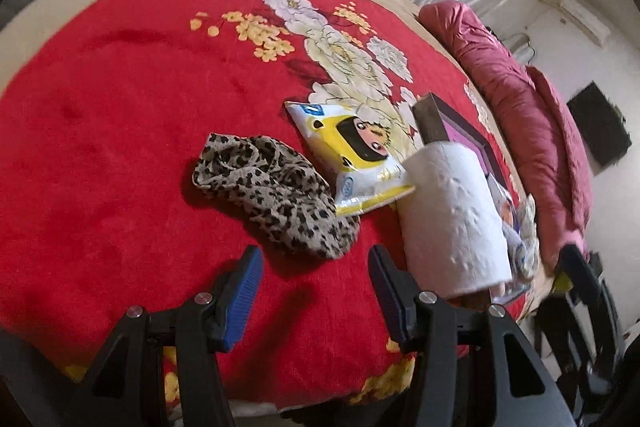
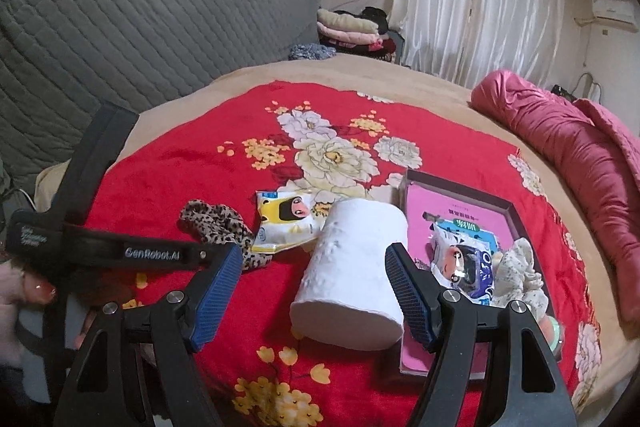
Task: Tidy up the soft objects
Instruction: 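Grasp the leopard-print scrunchie with the left tool while the right tool grasps the yellow wipes pack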
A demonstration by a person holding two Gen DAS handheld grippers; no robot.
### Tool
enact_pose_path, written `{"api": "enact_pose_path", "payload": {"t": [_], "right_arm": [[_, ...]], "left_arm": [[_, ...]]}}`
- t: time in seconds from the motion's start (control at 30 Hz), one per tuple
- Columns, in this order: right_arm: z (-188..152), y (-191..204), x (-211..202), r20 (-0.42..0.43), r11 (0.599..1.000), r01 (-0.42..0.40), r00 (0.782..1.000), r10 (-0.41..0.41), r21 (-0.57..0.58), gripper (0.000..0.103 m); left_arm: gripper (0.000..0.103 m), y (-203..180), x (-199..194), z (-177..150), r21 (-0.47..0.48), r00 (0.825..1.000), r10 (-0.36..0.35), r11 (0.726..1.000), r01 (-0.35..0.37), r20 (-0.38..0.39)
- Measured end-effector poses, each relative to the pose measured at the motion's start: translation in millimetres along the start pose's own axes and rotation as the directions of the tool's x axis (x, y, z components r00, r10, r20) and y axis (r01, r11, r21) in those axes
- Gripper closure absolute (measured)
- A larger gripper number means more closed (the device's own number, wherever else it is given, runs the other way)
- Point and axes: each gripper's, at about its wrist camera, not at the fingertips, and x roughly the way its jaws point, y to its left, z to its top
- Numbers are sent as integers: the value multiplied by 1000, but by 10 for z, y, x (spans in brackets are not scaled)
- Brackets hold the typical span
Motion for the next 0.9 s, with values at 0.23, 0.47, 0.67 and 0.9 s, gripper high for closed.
{"api": "enact_pose_path", "payload": {"t": [0.23,0.47,0.67,0.9], "right_arm": [[4,13,150,-28,1000,13,1000,-13,-14,28],[130,89,406,-49,998,22,999,-25,-56,28],[256,87,655,-79,998,30,996,-34,-54,28],[514,150,1047,-145,998,-28,989,19,-65,28]], "left_arm": [[49,164,204,186,-104,998,-55,993,55,2],[49,241,362,326,-127,996,-88,988,88,7],[73,291,462,417,-121,997,-82,989,82,7],[92,403,563,533,-125,993,-120,985,117,-11]]}}
